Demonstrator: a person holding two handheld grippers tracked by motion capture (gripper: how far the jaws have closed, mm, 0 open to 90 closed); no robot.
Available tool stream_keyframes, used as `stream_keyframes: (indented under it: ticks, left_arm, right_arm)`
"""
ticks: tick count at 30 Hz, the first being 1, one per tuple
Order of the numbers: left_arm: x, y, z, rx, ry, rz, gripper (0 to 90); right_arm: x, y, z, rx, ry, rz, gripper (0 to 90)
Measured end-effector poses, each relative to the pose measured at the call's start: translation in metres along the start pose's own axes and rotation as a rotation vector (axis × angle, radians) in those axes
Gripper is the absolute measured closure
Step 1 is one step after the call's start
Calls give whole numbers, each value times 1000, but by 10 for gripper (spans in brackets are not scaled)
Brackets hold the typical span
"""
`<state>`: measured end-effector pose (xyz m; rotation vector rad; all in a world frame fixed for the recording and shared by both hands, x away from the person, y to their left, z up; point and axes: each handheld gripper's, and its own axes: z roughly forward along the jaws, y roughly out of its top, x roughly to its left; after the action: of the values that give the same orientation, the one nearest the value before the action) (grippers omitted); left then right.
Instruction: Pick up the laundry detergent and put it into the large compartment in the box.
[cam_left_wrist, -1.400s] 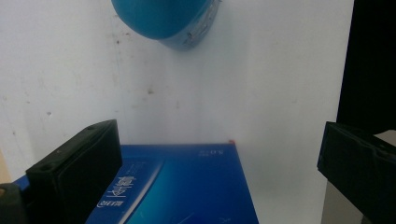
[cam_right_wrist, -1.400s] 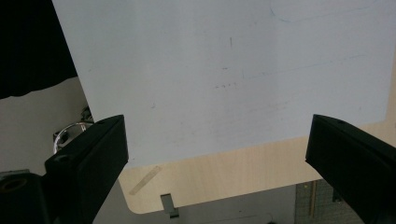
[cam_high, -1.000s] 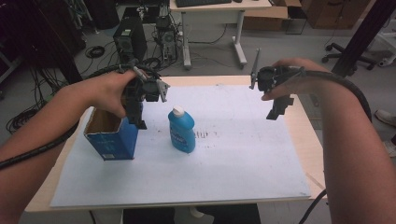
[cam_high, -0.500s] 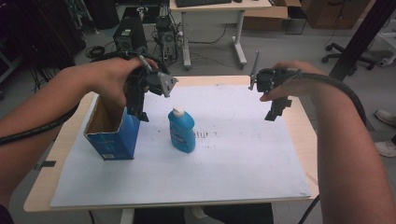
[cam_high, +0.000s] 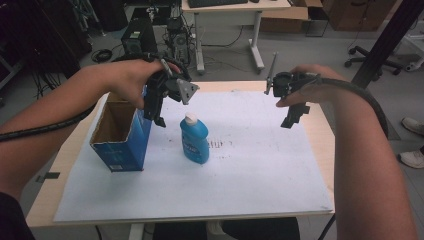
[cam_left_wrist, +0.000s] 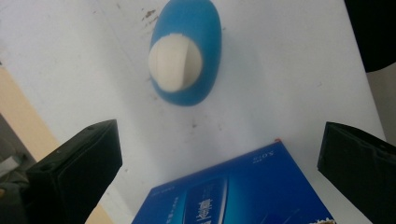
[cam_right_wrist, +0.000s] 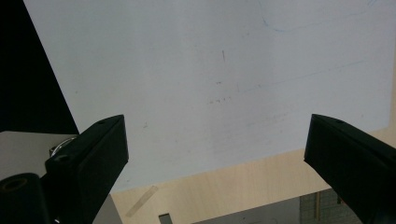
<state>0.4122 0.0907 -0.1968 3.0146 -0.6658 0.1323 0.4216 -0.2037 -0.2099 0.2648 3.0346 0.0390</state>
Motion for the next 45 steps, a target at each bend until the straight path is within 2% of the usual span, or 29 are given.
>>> stream_keyframes:
  ticks: [6, 21, 30, 35, 45]
  left_arm:
    - [7, 8, 9, -7, -12, 39, 1]
    - [27, 18, 41, -17, -26, 54, 1]
    - [26, 31, 62, -19, -41, 83, 1]
    - [27, 34, 66, 4, -38, 91, 1]
    - [24, 31, 72, 4, -40, 90, 1]
  right_arm:
    - [-1, -3, 1, -19, -4, 22, 60]
    - [0, -6, 6, -5, -3, 29, 61]
    - [3, -6, 8, 3, -3, 25, 63]
    - [5, -8, 8, 8, -6, 32, 61]
    - [4, -8, 14, 9, 0, 37, 62]
